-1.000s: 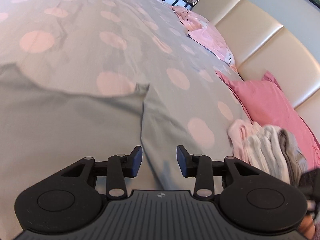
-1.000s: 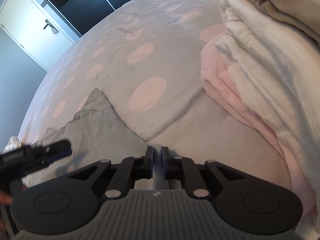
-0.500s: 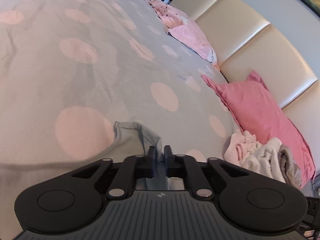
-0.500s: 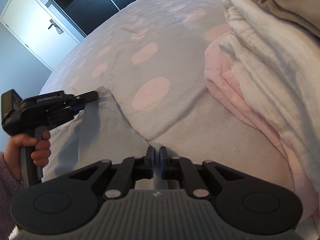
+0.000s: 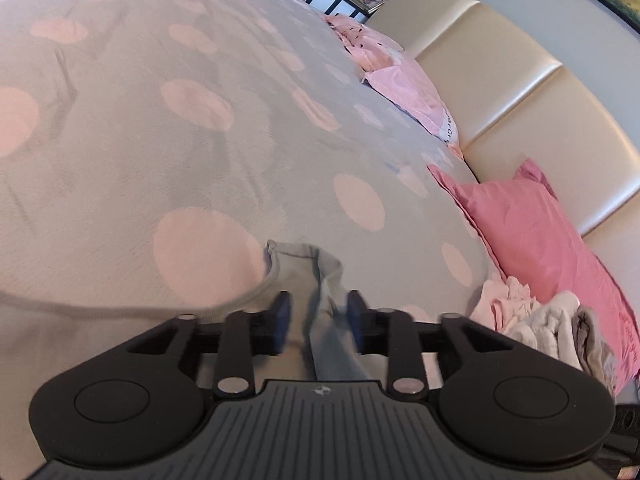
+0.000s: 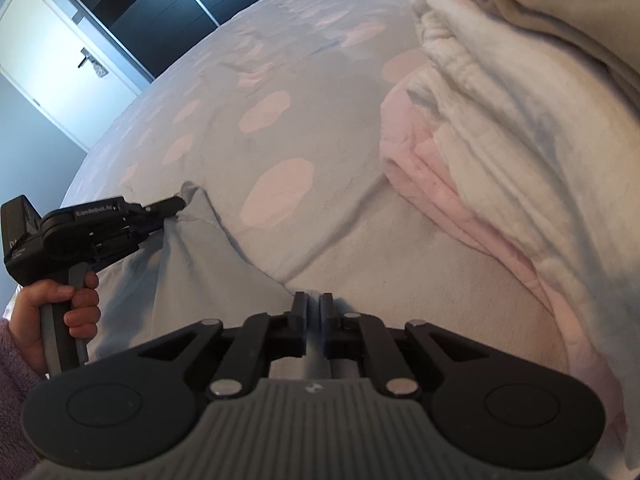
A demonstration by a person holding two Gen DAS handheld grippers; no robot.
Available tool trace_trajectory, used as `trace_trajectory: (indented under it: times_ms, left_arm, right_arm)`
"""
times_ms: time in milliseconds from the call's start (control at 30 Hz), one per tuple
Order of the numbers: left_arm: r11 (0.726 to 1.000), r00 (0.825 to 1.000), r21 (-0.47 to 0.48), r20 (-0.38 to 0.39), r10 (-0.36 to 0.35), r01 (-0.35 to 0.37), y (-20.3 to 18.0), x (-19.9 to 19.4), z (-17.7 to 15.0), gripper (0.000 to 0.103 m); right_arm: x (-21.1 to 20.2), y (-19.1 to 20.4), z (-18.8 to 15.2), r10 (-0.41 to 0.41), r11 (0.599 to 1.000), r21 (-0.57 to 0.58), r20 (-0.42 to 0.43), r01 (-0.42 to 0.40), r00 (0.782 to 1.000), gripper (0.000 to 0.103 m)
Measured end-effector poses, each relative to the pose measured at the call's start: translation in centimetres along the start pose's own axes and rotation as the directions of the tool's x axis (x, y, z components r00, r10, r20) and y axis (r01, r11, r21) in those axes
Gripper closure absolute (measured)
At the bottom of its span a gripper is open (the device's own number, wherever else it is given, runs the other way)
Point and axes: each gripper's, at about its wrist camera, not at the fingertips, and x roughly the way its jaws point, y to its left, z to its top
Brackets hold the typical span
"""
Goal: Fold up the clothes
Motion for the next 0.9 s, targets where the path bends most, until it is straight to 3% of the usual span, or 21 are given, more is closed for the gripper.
trace_trajectory:
  times_ms: [200, 400, 600, 900]
  left_arm:
    - [0.999, 0.999, 0.025, 0.004, 0.048, -0.048, -2.1, -4.7, -3.6, 0.063]
    - [0.999, 0.999, 0.047, -0.051, 0.014, -0.011, -4.4, -9.8, -9.4, 0.063]
    - [0.989, 0.994, 0.151, -0.107, 0.028, -0.012, -8.0, -13.8, -16.1, 0.069]
    - [0.972, 0.97, 0.232, -0.239, 0.03, 0.027, -12.6, -17.1, -25.7, 0.073]
  right_arm:
    - [-2.2, 1.5, -0.9, -0.053, 0.992, -0.114, 0.007, 0.054, 0.999, 0.069]
    - [-5.9, 2.8, -3.3, -0.047, 0.972, -0.229, 0.006, 0.047, 0.999, 0.069]
    - [-9.7, 2.5, -7.4, -0.019, 0.963, -0.269, -0.036, 0.008, 0.999, 0.07]
    - [-14.1, 2.1, -14.7, -0.058, 0.94, -0.341, -0.118, 0.014, 0.991, 0.07]
